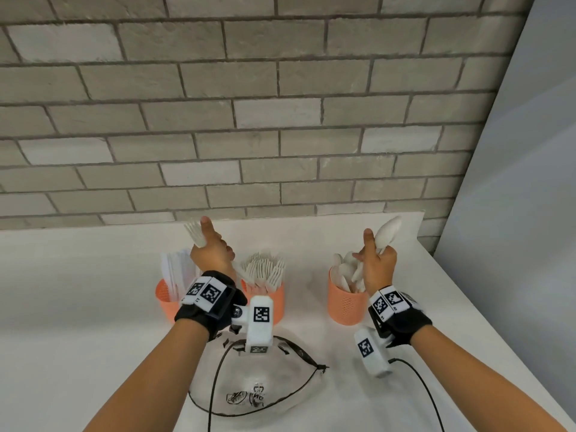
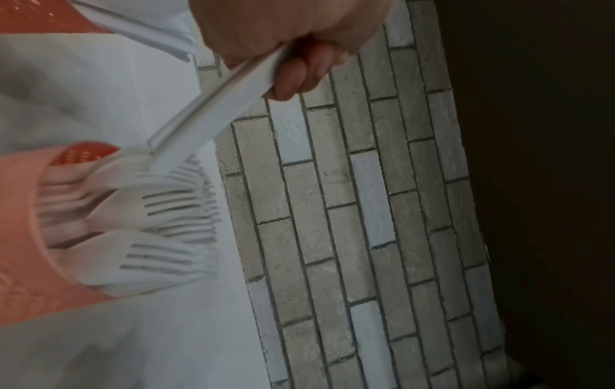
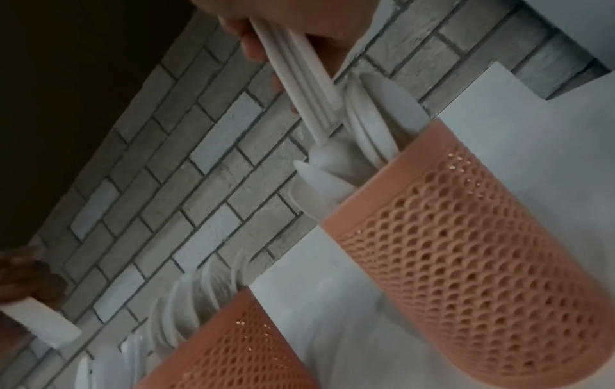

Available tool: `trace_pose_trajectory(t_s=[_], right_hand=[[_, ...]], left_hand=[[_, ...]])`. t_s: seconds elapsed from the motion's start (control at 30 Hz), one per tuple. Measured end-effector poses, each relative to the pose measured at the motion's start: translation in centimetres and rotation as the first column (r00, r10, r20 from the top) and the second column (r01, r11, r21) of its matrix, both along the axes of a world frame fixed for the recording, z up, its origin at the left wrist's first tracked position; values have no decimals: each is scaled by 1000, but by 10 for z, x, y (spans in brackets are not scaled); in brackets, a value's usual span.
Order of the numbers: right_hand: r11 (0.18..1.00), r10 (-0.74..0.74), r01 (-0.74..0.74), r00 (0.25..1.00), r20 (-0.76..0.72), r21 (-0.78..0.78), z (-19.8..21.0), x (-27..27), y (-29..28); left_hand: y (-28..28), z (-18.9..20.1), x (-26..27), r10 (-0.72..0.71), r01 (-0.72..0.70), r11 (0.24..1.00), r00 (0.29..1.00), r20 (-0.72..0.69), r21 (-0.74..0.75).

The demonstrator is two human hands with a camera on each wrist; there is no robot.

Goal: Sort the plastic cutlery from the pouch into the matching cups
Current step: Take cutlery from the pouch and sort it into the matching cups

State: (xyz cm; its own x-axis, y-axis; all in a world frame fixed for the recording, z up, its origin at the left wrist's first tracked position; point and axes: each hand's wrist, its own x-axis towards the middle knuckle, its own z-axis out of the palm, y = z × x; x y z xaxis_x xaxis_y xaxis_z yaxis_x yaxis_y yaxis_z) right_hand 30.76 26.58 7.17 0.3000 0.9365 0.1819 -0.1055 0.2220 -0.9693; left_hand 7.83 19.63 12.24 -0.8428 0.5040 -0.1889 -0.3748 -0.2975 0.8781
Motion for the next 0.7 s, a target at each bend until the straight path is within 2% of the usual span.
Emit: trace_pose_trajectory(t_s=[0.33, 0.47, 0.7], right_hand=[[997, 46, -57, 985, 167, 59, -29, -4, 10], [986, -2, -39, 970, 245, 161, -35, 7, 7], [974, 4, -65, 963, 270, 217, -28, 9, 2]], left_hand=[[13, -13, 26, 6, -7, 1000, 999, 32, 14], [18, -24, 34, 2, -2, 1000, 1000, -26, 13], [25, -56, 38, -8, -26, 988, 976, -218, -153]])
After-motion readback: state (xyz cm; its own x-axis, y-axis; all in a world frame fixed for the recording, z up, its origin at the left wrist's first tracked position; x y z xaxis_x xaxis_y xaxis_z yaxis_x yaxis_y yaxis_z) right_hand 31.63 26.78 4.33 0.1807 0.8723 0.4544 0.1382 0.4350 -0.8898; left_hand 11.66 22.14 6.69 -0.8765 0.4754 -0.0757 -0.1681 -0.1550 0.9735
